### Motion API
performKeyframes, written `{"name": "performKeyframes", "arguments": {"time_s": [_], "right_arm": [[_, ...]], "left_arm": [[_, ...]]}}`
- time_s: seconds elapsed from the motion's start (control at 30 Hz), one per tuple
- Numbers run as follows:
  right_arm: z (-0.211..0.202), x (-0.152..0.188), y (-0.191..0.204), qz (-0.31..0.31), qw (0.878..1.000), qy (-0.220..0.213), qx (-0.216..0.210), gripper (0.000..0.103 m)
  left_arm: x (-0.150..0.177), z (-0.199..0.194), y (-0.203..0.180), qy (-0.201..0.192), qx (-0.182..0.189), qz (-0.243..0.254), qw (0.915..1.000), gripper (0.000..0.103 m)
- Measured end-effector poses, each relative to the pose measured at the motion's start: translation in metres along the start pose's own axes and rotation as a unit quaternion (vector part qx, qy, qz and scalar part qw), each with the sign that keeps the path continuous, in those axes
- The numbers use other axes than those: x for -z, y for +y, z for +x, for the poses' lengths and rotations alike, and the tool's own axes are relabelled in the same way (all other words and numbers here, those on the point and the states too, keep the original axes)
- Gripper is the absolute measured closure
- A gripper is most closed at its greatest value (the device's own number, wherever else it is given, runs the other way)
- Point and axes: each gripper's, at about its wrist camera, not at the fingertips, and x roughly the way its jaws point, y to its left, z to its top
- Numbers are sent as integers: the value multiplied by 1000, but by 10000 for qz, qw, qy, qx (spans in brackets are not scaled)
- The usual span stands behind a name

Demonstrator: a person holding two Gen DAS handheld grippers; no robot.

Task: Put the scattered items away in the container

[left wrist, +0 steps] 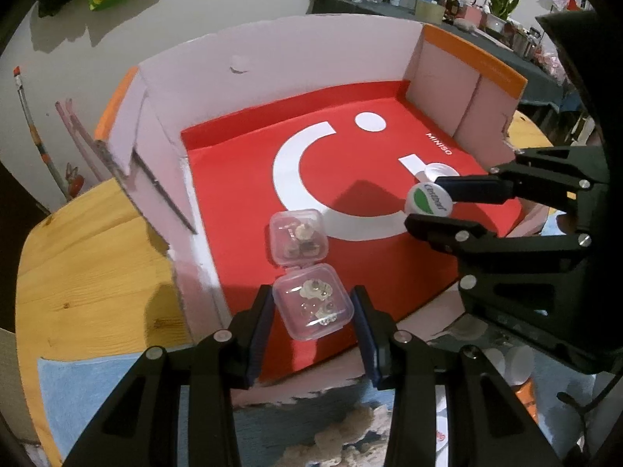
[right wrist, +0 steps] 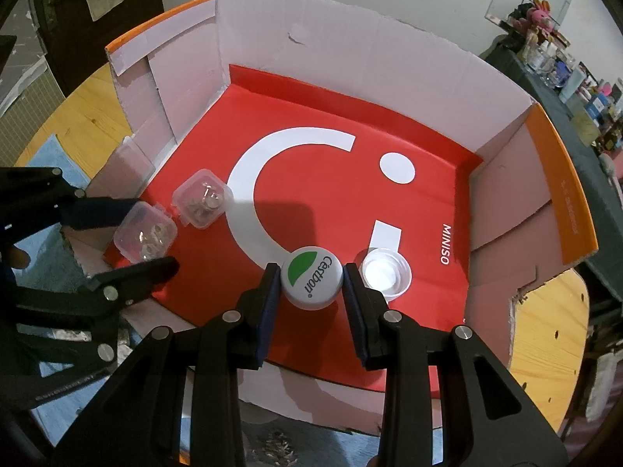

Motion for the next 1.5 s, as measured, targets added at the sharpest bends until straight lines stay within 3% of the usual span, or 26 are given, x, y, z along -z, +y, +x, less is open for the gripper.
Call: {"name": "performKeyframes", "arguments": {"time_s": [0.57, 1.5], "right_arm": [[4, 2, -7, 10, 9999, 155, 47, 72], [3, 1, -9, 111, 9997, 224, 43, 72]], "left_arm": [[-15, 13, -14, 299, 320, 224, 9988, 60], [-15, 14, -14, 279, 228, 334, 9988, 60]]}}
